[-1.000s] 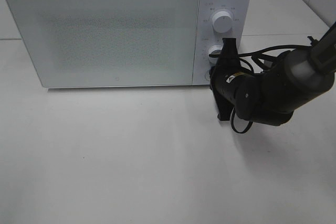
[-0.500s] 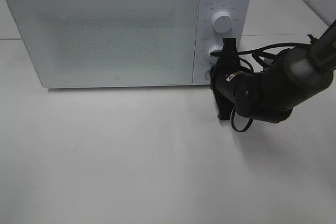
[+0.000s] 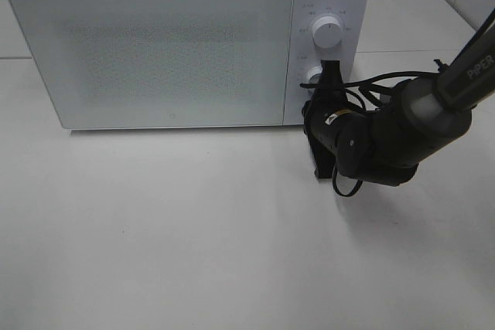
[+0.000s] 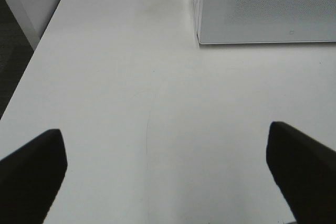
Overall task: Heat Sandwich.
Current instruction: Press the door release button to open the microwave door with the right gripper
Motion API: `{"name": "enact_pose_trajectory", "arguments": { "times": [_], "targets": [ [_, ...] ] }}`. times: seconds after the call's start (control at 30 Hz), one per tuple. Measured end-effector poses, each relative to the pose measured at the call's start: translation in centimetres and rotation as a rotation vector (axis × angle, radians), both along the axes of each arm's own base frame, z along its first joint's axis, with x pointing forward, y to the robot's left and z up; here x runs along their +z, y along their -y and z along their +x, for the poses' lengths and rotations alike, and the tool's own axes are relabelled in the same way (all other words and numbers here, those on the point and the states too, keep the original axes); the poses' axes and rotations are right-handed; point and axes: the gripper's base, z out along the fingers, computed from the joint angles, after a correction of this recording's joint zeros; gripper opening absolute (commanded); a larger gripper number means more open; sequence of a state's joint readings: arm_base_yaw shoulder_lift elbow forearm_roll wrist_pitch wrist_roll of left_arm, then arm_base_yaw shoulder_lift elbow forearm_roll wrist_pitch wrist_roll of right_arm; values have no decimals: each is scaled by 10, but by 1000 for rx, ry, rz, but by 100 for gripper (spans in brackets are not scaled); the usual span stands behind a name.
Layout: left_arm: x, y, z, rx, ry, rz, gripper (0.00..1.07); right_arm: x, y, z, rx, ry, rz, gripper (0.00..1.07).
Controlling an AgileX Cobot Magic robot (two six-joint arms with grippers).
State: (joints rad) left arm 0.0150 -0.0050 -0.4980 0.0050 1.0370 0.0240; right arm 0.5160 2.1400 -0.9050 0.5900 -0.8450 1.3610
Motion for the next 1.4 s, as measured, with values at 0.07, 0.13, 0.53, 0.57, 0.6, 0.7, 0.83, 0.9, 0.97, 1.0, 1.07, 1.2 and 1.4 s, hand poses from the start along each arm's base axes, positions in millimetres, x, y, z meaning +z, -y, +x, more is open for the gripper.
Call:
{"name": "enact_pose_trajectory", "arguments": {
  "times": [0.07,0.13,0.53,0.57,0.6,0.7,0.83,0.9,0.97,1.0,1.07,1.2,1.4],
  "targets": [
    [0,0,0,0,0,0,99,0,0,0,-11,9,2,0],
    [0,0,0,0,0,0,99,0,1,0,-28,27,2,0],
    [0,0,0,0,0,0,99,-6,-4,7,-67,38,16,0],
    [0,0,0,0,0,0,99,-7,-5,7,-67,37,16,0],
    [0,0,0,0,0,0,99,-7,-5,7,-67,36,16,0],
    [0,0,0,0,0,0,99,-7,-5,7,-66,35,15,0],
    [0,0,0,0,0,0,99,-8,-5,7,-61,22,17,0],
    [0,0,0,0,0,0,99,-9,-6,7,-59,12,19,1],
    [0,0,0,0,0,0,99,-9,-6,7,-58,11,19,1],
    [0,0,0,0,0,0,99,-9,-6,7,-58,11,19,1],
    [0,0,0,0,0,0,99,-9,-6,7,-59,11,18,1],
    [0,0,0,0,0,0,99,-9,-6,7,-57,11,15,0],
    [0,0,0,0,0,0,99,-8,-6,7,-58,-4,22,0]
  ]
}}
